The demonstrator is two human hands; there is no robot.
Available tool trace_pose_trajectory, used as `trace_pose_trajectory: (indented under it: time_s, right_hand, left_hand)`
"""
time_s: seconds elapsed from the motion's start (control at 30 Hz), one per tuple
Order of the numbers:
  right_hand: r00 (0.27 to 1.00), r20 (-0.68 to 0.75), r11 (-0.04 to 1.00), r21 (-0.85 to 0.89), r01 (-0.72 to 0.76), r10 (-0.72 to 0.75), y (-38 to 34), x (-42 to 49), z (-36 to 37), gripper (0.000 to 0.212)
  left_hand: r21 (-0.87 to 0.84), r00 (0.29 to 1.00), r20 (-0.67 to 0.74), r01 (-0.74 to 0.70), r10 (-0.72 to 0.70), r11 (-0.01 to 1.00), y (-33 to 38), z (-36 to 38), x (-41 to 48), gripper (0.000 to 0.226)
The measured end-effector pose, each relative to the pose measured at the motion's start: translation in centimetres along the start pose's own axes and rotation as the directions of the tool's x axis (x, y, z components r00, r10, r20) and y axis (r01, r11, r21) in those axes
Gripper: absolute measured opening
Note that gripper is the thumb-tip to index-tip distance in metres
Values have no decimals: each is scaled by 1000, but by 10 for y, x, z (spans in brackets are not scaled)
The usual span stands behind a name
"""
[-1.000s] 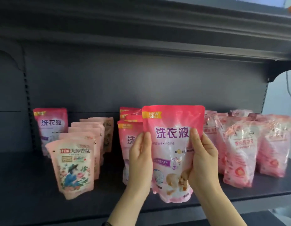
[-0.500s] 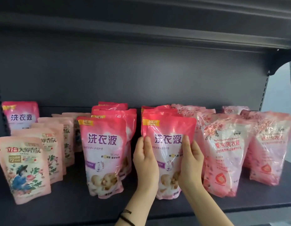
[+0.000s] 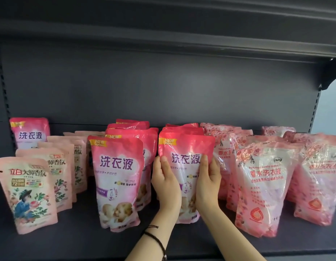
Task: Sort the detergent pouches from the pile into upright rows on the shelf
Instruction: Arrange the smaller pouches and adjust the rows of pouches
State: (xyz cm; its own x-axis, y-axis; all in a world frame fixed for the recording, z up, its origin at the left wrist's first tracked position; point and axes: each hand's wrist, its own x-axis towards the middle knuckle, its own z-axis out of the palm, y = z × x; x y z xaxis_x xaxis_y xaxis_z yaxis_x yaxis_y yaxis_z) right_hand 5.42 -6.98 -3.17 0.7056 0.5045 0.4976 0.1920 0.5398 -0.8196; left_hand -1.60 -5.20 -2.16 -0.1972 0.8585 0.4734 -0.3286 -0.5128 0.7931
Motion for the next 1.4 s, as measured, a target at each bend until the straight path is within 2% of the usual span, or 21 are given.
trace_pose_trajectory:
  time_s: [0.07,0.13,0.27,0.33,0.47,0.53,0.6,0.67,0.73,0.83,0.93,1.0,1.17,1.3,1.4]
  right_hand:
    - [1000,-2,998,-51,22,-22,-2,-2,4,19]
    - [1000,10,994,-110,28,-27,-6,-1,5,25]
    - [993,54,968,-221,117,-107,-11,4,-8,19]
    - [986,75,953,-256,163,-149,-18,5,-14,5]
    - [958,139,908,-309,282,-250,-44,2,-21,34]
    - [928,193,863,-347,368,-319,-60,2,-25,42]
    - [892,251,797,-403,449,-375,-77,1,-31,41]
    - [844,330,674,-508,536,-422,-92,-1,-36,37]
    - [807,430,542,-598,591,-404,-106,-4,-37,32]
    - [802,561,404,-698,591,-205,-128,-13,-27,24]
    - [756,649,271,-716,644,-81,-149,-27,-5,21]
    - [721,693,167,-708,686,-20,-160,-36,20,26]
    - [606,796,-55,-605,795,0,-181,-55,98,48]
    - [495,868,-88,-496,864,-32,-179,-68,180,49]
    - [460,887,-97,-461,882,-28,-168,-76,242,47]
  left_hand:
    - [16,1000,-3,15,-15,1000,-2,-2,3,36]
    - [67,1000,12,19,-20,998,-2,-5,6,30]
    - [176,991,128,-53,31,983,-4,-14,14,19]
    - [256,984,175,-87,42,963,-2,-19,15,30]
    - [373,947,316,-180,58,910,20,-27,13,51]
    - [346,897,428,-280,114,896,39,-31,13,65]
    - [370,813,569,-389,125,844,56,-37,9,77]
    - [418,721,681,-525,127,742,71,-51,4,78]
    - [432,640,745,-679,189,594,82,-70,4,68]
    - [459,559,781,-817,279,351,103,-98,19,35]
    - [522,551,803,-834,227,180,122,-126,45,25]
    - [524,519,829,-851,208,36,133,-147,67,30]
    - [503,467,862,-839,197,-210,166,-222,133,49]
    - [519,507,852,-790,128,-327,187,-303,203,60]
    - [504,531,846,-766,49,-399,185,-355,251,58]
